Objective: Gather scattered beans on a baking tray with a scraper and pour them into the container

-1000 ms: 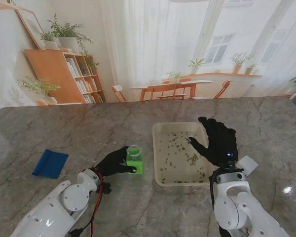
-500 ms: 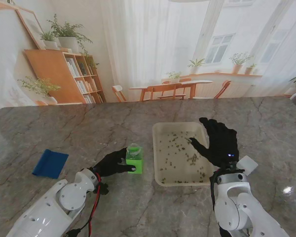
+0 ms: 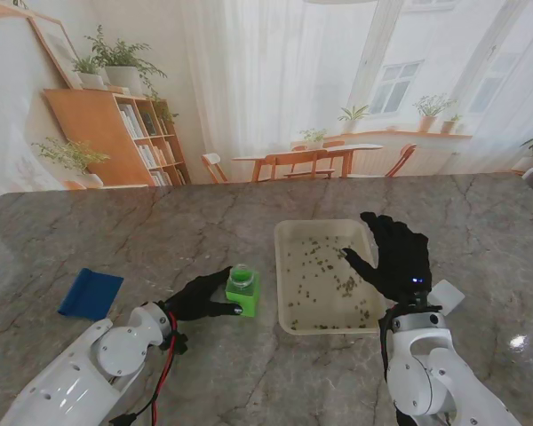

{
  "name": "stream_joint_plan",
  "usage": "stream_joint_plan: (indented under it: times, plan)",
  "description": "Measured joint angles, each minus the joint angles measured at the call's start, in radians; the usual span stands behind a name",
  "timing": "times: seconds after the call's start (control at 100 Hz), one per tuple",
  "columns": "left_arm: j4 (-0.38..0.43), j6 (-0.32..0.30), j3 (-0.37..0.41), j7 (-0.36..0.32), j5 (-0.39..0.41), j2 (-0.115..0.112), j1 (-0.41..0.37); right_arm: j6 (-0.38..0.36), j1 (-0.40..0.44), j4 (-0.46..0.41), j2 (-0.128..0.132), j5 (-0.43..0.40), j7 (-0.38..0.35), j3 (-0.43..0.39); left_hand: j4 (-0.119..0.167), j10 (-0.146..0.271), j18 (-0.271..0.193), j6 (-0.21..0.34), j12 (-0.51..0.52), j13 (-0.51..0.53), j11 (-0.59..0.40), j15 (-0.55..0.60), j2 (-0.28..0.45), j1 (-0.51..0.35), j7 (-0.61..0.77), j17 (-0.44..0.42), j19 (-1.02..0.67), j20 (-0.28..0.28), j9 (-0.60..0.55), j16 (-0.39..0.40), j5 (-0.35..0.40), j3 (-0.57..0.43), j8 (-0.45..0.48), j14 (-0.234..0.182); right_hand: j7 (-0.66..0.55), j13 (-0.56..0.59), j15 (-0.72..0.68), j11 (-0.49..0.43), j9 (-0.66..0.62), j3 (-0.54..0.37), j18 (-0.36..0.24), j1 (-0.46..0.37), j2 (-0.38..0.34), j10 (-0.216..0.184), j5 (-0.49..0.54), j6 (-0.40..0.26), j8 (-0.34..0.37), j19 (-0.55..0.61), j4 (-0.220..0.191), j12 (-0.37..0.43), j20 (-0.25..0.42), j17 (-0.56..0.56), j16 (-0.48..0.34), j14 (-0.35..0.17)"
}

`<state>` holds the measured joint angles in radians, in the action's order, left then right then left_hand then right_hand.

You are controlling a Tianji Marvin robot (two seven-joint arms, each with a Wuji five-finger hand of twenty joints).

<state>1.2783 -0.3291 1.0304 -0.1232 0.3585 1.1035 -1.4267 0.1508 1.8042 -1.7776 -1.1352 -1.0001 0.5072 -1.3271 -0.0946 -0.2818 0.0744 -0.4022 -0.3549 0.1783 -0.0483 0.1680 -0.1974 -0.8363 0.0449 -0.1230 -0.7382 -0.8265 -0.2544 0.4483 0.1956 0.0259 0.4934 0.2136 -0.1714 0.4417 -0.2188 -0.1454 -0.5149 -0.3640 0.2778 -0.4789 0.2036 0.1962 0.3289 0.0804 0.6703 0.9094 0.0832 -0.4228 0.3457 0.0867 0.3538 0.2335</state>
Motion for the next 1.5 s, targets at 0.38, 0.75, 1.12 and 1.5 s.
stream_joint_plan:
  times: [0.38, 0.75, 1.12, 1.5]
  plan:
    - [0.091, 0.069, 0.081, -0.056, 0.141, -0.021, -0.06, 0.003, 0.005, -0.003, 0.0, 0.002, -0.002, -0.005, 0.001, -0.05, 0.069, -0.048, 0.04, -0.06, 0.01, -0.032, -0.012, 0.058, -0.029, -0.005, 0.368, 0.125, 0.061, -0.043, -0.022, -0.003, -0.112, 0.056, 0.0, 0.0, 0.0, 0.0, 0.0, 0.0, 0.0, 0.0, 0.0, 0.0, 0.0, 0.0, 0.0, 0.0, 0.0, 0.0, 0.0, 0.0, 0.001, 0.0]
    - [0.349, 0.221, 0.318, -0.082, 0.397, -0.037, -0.287, 0.002, 0.004, -0.003, 0.0, 0.007, -0.011, -0.005, 0.001, -0.051, 0.205, -0.049, 0.051, -0.059, 0.005, -0.022, 0.012, 0.01, -0.009, 0.028, 0.36, 0.127, 0.049, -0.055, -0.021, 0.005, -0.099, 0.08, 0.0, 0.0, 0.0, 0.0, 0.0, 0.0, 0.0, -0.001, 0.0, 0.0, 0.0, 0.0, 0.0, 0.0, 0.0, 0.0, 0.0, 0.0, 0.002, 0.0]
    - [0.595, 0.523, 0.479, -0.046, 0.759, -0.037, -0.492, -0.022, -0.011, 0.013, -0.001, 0.029, -0.011, 0.0, 0.01, -0.056, 0.237, -0.027, -0.062, -0.014, -0.036, 0.0, 0.105, -0.027, 0.069, 0.075, 0.242, 0.097, -0.045, -0.01, 0.043, 0.008, 0.067, 0.121, 0.0, 0.0, 0.0, 0.0, -0.001, 0.0, 0.0, -0.001, 0.0, -0.001, 0.0, 0.0, 0.0, 0.0, 0.0, 0.0, 0.0, 0.0, 0.002, 0.0]
    - [0.545, 0.737, 0.46, -0.293, 0.952, -0.051, -0.409, -0.036, -0.02, 0.027, -0.007, 0.06, -0.003, -0.003, 0.01, -0.123, 0.252, -0.088, -0.055, -0.034, -0.017, 0.001, 0.106, -0.026, 0.026, 0.059, 0.223, 0.095, 0.002, 0.001, 0.028, 0.008, 0.063, 0.155, 0.0, 0.011, 0.0, 0.0, -0.002, 0.0, 0.0, -0.003, 0.0, -0.001, 0.0, 0.0, 0.0, 0.0, 0.0, 0.0, 0.0, 0.0, 0.002, 0.0]
